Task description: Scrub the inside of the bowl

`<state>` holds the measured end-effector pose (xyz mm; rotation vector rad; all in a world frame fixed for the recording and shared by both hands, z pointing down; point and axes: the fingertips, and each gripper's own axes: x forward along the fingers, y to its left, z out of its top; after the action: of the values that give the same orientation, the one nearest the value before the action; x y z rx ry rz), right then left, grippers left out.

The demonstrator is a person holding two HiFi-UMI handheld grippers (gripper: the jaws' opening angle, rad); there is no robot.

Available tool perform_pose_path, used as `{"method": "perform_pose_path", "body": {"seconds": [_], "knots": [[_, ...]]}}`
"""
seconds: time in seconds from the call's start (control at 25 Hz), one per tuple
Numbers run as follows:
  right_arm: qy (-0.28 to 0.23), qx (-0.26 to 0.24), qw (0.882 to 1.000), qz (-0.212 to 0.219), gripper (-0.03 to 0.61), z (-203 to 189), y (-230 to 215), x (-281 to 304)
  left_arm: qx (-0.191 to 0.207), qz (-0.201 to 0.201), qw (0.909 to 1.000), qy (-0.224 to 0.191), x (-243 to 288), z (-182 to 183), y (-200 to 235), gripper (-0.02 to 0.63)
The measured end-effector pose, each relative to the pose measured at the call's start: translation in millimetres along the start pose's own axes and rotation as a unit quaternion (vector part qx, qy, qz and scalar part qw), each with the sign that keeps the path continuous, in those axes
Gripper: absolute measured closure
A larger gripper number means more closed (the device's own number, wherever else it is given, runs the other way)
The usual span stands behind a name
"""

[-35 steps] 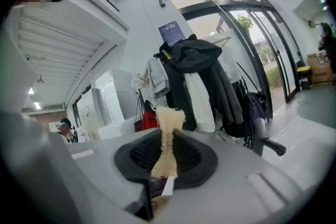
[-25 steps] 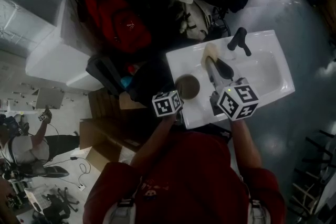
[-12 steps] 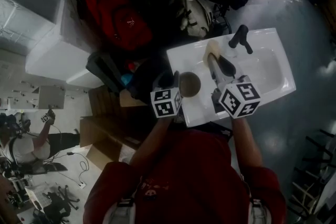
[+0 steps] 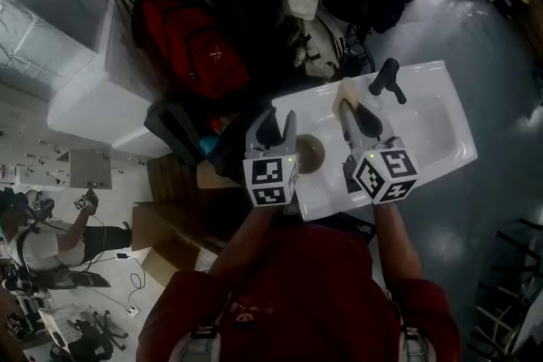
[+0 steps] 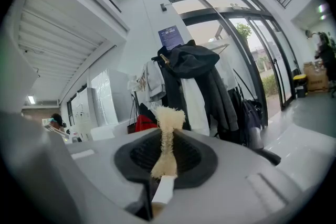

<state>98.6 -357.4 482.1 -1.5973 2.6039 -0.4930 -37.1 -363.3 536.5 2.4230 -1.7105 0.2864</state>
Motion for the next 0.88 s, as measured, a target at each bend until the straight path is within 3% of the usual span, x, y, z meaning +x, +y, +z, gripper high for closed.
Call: {"method": "perform_pose_path", "body": {"seconds": [0.36, 0.64, 0.88], "knots": [[-0.062, -0.069, 0.994, -0.054, 0.529, 35.9, -7.2, -11.7, 0.054, -0.010, 0.9964, -0.065, 0.7, 54.5, -11.3, 0.462], [-0.124, -0.156, 0.976, -0.093, 0.529, 74.9, 5.4, -27.7, 0.072, -0.018, 0.9878, -0.137, -16.9, 111.7, -22.6, 0.462], [-0.174, -0.214, 0.953, -0.122, 0.529, 103.2, 21.6, -41.3, 0.098, -0.029, 0.9794, -0.174, -24.1, 137.0, -35.4, 0.465]]}}
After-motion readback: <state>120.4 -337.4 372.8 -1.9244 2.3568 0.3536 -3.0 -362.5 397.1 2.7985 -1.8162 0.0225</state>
